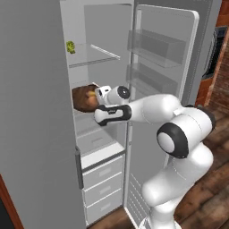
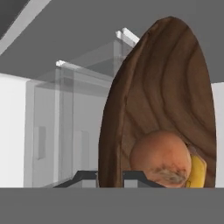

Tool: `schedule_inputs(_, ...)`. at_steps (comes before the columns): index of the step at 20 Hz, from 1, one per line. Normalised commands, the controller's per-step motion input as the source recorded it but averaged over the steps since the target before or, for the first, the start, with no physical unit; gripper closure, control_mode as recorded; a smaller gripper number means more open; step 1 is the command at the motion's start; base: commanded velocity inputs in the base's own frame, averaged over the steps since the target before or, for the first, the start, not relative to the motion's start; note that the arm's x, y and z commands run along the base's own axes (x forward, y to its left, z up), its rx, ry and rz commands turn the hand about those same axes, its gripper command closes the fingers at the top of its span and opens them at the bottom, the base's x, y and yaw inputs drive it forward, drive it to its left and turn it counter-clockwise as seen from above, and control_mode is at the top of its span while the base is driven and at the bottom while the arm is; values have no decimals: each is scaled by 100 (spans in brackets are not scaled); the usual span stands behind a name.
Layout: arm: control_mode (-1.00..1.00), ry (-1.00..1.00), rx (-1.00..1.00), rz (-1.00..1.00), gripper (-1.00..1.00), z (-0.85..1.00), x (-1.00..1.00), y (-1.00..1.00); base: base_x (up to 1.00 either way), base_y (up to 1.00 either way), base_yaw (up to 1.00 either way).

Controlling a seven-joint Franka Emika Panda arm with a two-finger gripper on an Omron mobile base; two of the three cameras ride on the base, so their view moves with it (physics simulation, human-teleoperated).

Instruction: Pick the chicken drumstick and onion from their plates and place them in the bowl. Then put the bowl in the fridge.

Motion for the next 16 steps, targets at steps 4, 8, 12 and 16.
schedule_inputs(4, -100, 1, 0, 0, 100, -3, 38, 1, 0, 0, 0)
schedule_inputs(8, -100, 6, 0, 0, 100, -1, 40, 3, 0, 0, 0)
schedule_inputs(12, -100, 7, 0, 0, 100, 0, 36, 11, 0, 0, 0)
schedule_inputs(16, -100, 7, 0, 0, 100, 0, 29, 18, 0, 0, 0)
